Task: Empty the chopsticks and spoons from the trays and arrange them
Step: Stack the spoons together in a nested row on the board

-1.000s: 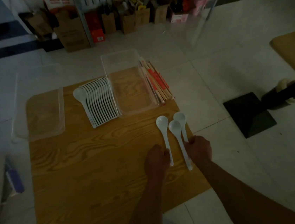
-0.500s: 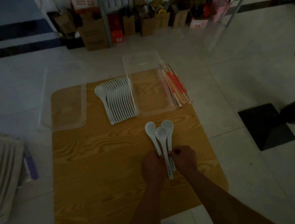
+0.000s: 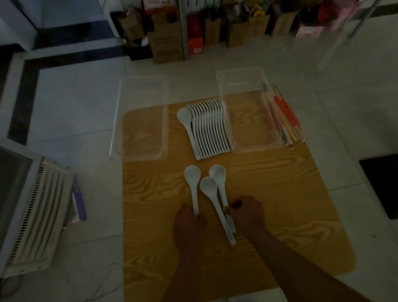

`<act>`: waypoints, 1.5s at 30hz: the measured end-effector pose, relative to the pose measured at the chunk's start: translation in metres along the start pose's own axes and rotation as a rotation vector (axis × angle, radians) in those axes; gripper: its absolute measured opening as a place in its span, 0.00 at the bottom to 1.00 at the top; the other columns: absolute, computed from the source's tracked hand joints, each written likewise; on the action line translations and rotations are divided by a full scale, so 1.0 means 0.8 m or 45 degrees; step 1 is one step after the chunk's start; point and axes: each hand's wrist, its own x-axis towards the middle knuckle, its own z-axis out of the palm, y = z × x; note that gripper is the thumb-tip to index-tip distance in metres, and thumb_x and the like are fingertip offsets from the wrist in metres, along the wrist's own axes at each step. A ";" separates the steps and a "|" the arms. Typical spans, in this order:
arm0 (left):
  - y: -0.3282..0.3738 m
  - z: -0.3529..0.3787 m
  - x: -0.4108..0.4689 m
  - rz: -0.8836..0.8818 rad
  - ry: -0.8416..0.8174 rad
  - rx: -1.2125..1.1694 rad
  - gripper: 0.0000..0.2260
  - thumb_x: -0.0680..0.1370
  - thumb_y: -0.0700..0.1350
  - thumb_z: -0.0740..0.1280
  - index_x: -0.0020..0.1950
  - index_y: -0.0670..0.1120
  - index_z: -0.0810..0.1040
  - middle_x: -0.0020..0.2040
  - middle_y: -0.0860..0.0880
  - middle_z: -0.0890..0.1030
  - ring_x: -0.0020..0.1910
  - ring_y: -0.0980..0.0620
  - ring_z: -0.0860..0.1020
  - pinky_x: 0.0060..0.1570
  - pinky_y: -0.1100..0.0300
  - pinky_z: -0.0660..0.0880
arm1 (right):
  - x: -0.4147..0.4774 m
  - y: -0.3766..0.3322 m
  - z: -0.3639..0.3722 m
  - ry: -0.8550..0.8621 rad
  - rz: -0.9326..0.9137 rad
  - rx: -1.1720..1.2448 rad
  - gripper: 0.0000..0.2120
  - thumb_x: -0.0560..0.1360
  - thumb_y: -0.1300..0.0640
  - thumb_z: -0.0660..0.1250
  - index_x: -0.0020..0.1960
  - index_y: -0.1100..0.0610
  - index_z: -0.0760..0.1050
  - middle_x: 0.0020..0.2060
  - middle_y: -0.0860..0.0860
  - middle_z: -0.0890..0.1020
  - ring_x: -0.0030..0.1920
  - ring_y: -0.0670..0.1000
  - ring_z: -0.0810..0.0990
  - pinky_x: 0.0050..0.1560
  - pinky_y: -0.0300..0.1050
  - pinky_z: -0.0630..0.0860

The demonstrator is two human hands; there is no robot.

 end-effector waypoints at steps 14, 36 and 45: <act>0.036 -0.026 0.058 0.159 0.125 0.079 0.08 0.80 0.45 0.62 0.52 0.41 0.77 0.50 0.45 0.79 0.49 0.48 0.78 0.46 0.58 0.73 | 0.002 -0.008 -0.006 0.128 0.010 -0.065 0.07 0.79 0.52 0.65 0.47 0.55 0.79 0.38 0.47 0.81 0.37 0.46 0.80 0.40 0.45 0.80; 0.133 -0.004 0.210 0.175 0.283 0.118 0.11 0.80 0.44 0.60 0.60 0.43 0.75 0.59 0.45 0.76 0.55 0.48 0.76 0.47 0.61 0.67 | 0.037 0.014 -0.012 0.152 -0.215 -0.088 0.05 0.80 0.56 0.62 0.50 0.50 0.77 0.42 0.43 0.78 0.41 0.40 0.75 0.38 0.31 0.67; 0.139 0.000 0.209 0.217 0.243 0.194 0.11 0.80 0.44 0.59 0.57 0.40 0.74 0.57 0.43 0.76 0.55 0.45 0.77 0.53 0.53 0.75 | 0.037 0.018 -0.010 0.139 -0.242 -0.108 0.04 0.80 0.55 0.62 0.51 0.50 0.76 0.44 0.44 0.78 0.44 0.43 0.77 0.45 0.38 0.74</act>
